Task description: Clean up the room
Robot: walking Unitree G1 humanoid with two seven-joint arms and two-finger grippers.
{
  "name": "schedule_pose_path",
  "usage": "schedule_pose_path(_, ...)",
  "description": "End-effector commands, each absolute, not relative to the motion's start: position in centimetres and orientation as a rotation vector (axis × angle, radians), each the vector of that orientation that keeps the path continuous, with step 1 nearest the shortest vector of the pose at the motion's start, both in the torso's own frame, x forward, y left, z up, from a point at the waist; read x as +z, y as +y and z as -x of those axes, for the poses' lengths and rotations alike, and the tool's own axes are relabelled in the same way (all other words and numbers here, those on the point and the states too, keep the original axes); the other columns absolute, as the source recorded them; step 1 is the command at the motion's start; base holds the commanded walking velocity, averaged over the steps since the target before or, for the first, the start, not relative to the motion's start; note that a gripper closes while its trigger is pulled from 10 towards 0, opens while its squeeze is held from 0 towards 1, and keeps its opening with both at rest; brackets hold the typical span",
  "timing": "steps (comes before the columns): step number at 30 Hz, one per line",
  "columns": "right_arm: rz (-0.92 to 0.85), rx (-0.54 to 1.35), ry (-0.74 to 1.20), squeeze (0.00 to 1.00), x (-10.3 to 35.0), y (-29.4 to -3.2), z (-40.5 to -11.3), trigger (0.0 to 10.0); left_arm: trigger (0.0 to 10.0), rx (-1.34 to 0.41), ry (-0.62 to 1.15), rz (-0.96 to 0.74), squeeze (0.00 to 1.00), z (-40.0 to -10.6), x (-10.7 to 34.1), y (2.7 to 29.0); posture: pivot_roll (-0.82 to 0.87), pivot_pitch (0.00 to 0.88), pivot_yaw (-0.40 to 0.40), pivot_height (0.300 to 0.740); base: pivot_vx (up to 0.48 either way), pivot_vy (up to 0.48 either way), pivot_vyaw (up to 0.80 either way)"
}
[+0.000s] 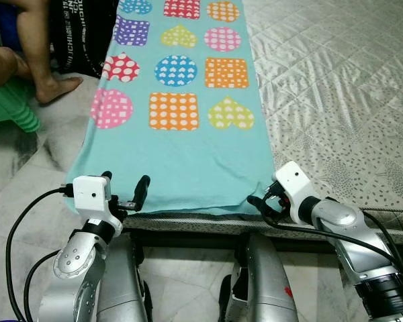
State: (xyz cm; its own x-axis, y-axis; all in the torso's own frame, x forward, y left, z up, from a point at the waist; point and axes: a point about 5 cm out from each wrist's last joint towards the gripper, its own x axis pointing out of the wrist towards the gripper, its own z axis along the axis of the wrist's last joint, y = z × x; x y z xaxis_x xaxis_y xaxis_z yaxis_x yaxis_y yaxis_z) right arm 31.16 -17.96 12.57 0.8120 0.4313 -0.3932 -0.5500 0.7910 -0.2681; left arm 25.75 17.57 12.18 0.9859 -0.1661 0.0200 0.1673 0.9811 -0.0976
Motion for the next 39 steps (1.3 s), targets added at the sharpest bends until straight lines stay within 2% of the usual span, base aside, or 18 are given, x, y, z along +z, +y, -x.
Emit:
schedule_pose_path(1,0.359,0.518,0.312,0.0,12.1,-18.3,-31.0,10.0,10.0,-0.169,0.005,0.095,0.0,-25.5,11.7,17.7,0.12,0.253,-0.053,0.545,0.0,0.0,0.0)
schedule_pose_path(6,0.393,0.591,0.21,0.0,11.2,-17.3,-30.1,10.0,10.0,-0.171,0.002,0.095,0.0,-25.6,11.8,17.6,0.12,0.253,-0.052,0.545,0.0,0.0,0.0)
schedule_pose_path(13,0.464,0.623,0.219,0.0,9.8,-17.6,-29.5,10.0,10.0,-0.168,0.0,0.093,0.0,-25.6,11.9,17.8,0.13,0.253,-0.053,0.545,0.0,0.0,0.0)
schedule_pose_path(16,0.575,0.591,0.225,0.0,8.8,-18.5,-29.9,10.0,10.0,-0.169,0.0,0.091,0.0,-25.6,11.8,17.8,0.13,0.248,-0.052,0.545,0.0,0.0,0.0)
schedule_pose_path(24,0.626,0.504,0.212,0.0,8.0,-19.4,-30.9,10.0,10.0,-0.177,-0.006,0.093,0.0,-25.9,12.0,17.5,0.13,0.248,-0.052,0.545,0.0,0.0,0.0)
schedule_pose_path(25,0.628,0.499,0.206,0.0,8.0,-19.4,-30.9,8.3,10.0,-0.175,-0.007,0.092,0.0,-25.9,12.0,17.6,0.13,0.248,-0.052,0.545,0.0,0.0,0.0)
schedule_pose_path(26,0.636,0.497,0.2,0.0,7.9,-19.5,-30.9,4.5,10.0,-0.174,-0.006,0.092,0.0,-25.8,12.0,17.7,0.13,0.242,-0.051,0.545,0.0,0.0,0.0)
schedule_pose_path(27,0.645,0.496,0.192,0.0,7.9,-19.5,-31.0,0.0,10.0,-0.172,-0.006,0.091,0.0,-25.8,12.0,17.7,0.13,0.242,-0.051,0.545,0.0,0.0,0.0)
schedule_pose_path(33,0.675,0.489,0.177,0.0,7.6,-19.9,-31.1,0.0,10.0,-0.17,-0.004,0.092,0.0,-25.8,11.9,17.7,0.13,0.244,-0.05,0.545,0.0,0.0,0.0)
schedule_pose_path(34,0.682,0.489,0.176,0.0,7.5,-20.1,-31.0,1.1,10.0,-0.172,-0.004,0.094,0.0,-25.8,11.9,17.7,0.13,0.244,-0.05,0.545,0.0,0.0,0.0)
schedule_pose_path(35,0.682,0.489,0.176,0.0,7.5,-20.1,-31.0,1.1,10.0,-0.172,-0.004,0.094,0.0,-25.8,11.9,17.7,0.13,0.244,-0.05,0.545,0.0,0.0,0.0)
schedule_pose_path(36,0.683,0.49,0.176,0.0,7.5,-20.2,-31.0,2.3,10.0,-0.173,-0.005,0.094,0.0,-25.8,11.9,17.6,0.13,0.244,-0.049,0.545,0.0,0.0,0.0)
schedule_pose_path(37,0.686,0.493,0.178,0.0,7.4,-20.4,-30.9,2.9,10.0,-0.173,-0.005,0.094,0.0,-25.8,11.9,17.6,0.13,0.244,-0.049,0.545,0.0,0.0,0.0)
schedule_pose_path(39,0.696,0.498,0.182,0.0,7.3,-20.6,-30.8,3.1,10.0,-0.173,-0.005,0.094,0.0,-25.9,11.9,17.7,0.13,0.244,-0.048,0.545,0.0,0.0,0.0)
